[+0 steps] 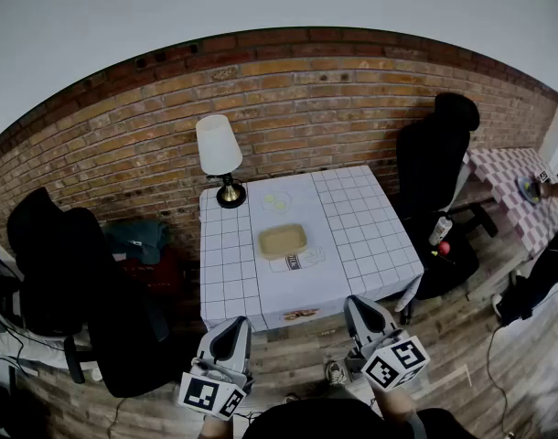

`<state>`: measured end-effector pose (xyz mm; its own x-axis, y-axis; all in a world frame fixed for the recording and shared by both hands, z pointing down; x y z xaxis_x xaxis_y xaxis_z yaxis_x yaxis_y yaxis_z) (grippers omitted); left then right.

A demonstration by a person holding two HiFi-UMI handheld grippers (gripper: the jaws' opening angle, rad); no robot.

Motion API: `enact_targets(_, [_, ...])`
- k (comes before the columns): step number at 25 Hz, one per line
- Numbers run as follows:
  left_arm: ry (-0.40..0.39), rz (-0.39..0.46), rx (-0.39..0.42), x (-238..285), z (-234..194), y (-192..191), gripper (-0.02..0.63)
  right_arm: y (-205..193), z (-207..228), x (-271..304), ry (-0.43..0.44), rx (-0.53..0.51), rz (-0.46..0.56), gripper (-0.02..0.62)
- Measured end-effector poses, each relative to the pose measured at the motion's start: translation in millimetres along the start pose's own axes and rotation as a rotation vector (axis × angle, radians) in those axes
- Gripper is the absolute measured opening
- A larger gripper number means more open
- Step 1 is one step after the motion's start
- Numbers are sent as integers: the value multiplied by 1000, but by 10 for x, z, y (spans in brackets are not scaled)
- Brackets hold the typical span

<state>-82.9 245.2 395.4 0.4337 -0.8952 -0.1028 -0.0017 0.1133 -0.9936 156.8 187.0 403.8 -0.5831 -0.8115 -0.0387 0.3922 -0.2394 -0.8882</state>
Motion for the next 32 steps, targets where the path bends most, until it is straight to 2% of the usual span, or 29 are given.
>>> enact_targets(6, [-8, -1, 2, -77, -16, -1, 10, -13, -72, -6, 7, 10, 26, 4])
enact_targets(17, [-36, -43, -30, -188, -34, -170, 10, -208, -76, -65, -58, 36, -5, 3])
enact_targets(24, [-14, -50, -29, 75, -126, -211, 10, -116, 61, 161, -34, 23, -27, 3])
enact_targets(32, [19, -72, -23, 512, -211, -307, 11, 1, 425, 487, -4, 34, -57, 5])
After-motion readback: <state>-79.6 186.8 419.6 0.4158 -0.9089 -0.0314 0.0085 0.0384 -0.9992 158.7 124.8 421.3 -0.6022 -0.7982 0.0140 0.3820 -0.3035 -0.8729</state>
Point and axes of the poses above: the fingertips, and each gripper's own axes: x forward along the fingers, z to its right, y out of its top, the point moved 4 cm from there along -x, backward along the fingers, and after that the axes turned 9 degrees about x, right-handed, at the moved point
